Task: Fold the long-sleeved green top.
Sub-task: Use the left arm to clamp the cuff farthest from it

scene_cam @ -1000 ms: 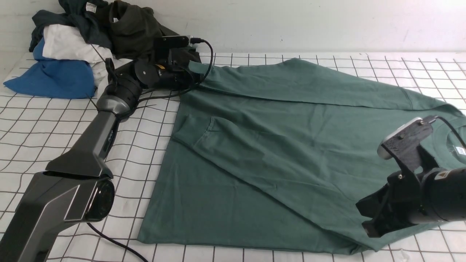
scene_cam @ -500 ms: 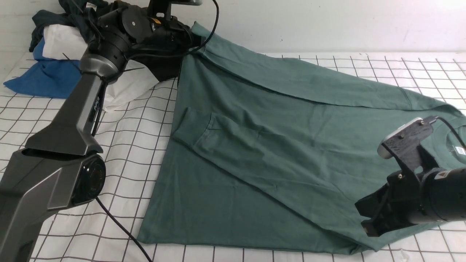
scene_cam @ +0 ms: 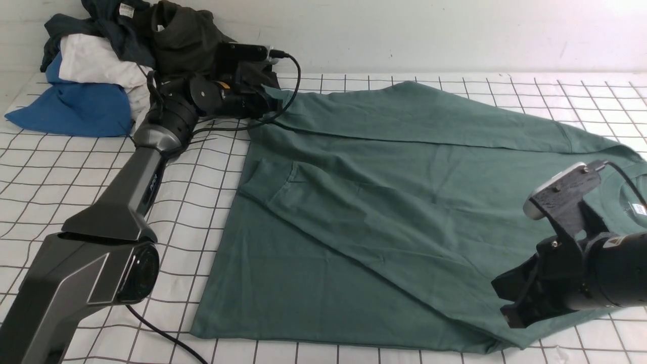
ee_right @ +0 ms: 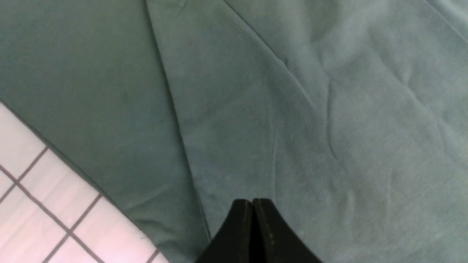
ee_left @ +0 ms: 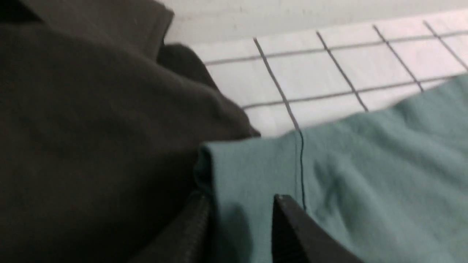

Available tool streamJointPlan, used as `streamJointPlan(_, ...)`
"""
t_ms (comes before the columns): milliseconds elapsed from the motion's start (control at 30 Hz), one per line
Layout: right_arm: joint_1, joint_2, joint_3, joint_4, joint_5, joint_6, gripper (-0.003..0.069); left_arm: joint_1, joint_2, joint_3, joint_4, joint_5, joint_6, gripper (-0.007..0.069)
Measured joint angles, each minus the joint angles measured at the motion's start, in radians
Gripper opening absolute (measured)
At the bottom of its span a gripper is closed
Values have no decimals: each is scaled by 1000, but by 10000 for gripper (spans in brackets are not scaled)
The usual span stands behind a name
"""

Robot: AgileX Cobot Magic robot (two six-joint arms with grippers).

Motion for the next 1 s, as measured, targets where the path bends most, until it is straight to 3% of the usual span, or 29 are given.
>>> streamJointPlan(100, 0, 0, 0, 0, -1, -8, -10, 3, -10, 0, -9, -3, -15, 355)
streamJointPlan(167, 0, 0, 0, 0, -1, -8, -10, 7, -12, 0, -19, -3, -27, 369)
streamJointPlan(300, 0, 14, 0, 8, -1, -13, -10, 9, -12, -1, -37, 17, -52, 316)
streamJointPlan(467, 0, 61, 0, 65, -1, -35, -10, 10, -10, -1, -35, 39, -56, 150)
streamJointPlan(533, 0, 65, 0, 75, -1, -42, -10, 10, -8, -1, -32, 33, -55, 122)
streamJointPlan(633, 0, 66, 0, 78, 0, -47, -10, 10, -7, -1, -27, 28, -51, 136)
streamJointPlan(833, 0, 66, 0, 81, 3, -62, -10, 12, -3, -1, -24, 35, -48, 272)
streamJointPlan(933, 0, 66, 0, 93, 4, -65, -10, 13, 2, -1, -14, 58, -48, 262)
streamJointPlan(1000, 0, 66, 0, 100, 4, -65, -10, 13, 5, -1, 1, 70, -48, 188)
